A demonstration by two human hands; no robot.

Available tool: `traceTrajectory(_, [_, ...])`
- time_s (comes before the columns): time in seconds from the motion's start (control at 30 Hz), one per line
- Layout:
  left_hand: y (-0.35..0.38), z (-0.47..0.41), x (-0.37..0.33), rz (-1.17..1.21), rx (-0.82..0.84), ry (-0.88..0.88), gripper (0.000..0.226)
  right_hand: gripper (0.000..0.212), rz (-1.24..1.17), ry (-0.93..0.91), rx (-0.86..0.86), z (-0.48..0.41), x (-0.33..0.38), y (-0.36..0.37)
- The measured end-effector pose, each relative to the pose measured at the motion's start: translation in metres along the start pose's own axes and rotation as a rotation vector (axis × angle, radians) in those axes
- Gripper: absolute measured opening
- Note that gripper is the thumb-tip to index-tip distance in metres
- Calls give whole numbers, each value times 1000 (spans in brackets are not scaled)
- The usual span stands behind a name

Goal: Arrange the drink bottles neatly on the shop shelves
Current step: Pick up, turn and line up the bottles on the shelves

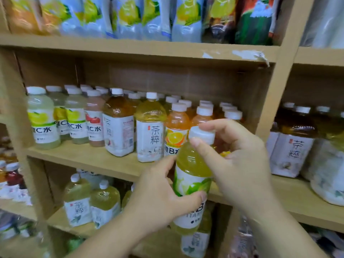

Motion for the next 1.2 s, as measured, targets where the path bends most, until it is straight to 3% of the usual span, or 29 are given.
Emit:
traceTrajectory(0.27, [-118,-13,64,-60,-79,-21,38,26,55,73,215,-35,34,121])
traceTrajectory(0.37, [-158,-24,86,-56,-154,-50,49,30,126,86,174,-66,38,138])
traceTrajectory(0.43, [-178,-31,97,-48,-211,-61,53,35,275,46,102,-97,38,141])
traceTrajectory(0.5, [-193,-38,105,-58,-245,-71,46,43,519,26,134,-128,33,147])
traceTrajectory(0.6, [-204,-47,115,-64,-285,-103,37,55,867,151,353,-157,17,165])
traceTrajectory(0.7, [-205,-55,121,-68,-291,-118,36,53,1062,237,525,-164,1,183])
traceTrajectory(0.83, [-203,-66,125,-100,-273,-102,37,46,1037,209,488,-169,-2,188])
traceTrajectory(1.07, [-197,-78,132,-129,-278,-109,40,47,768,110,419,-158,10,188])
traceTrajectory(1.2, [-197,-79,130,-147,-276,-95,36,34,683,51,330,-145,19,185])
Point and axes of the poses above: each hand's wrist, its own z-axis away from the middle knuckle, its own y-axis out of the palm, x = y × z, the point moved 3 cm from there along -z, towards the middle knuckle, and after that the axes turned 2 degrees about -y, right-handed, at the moved point
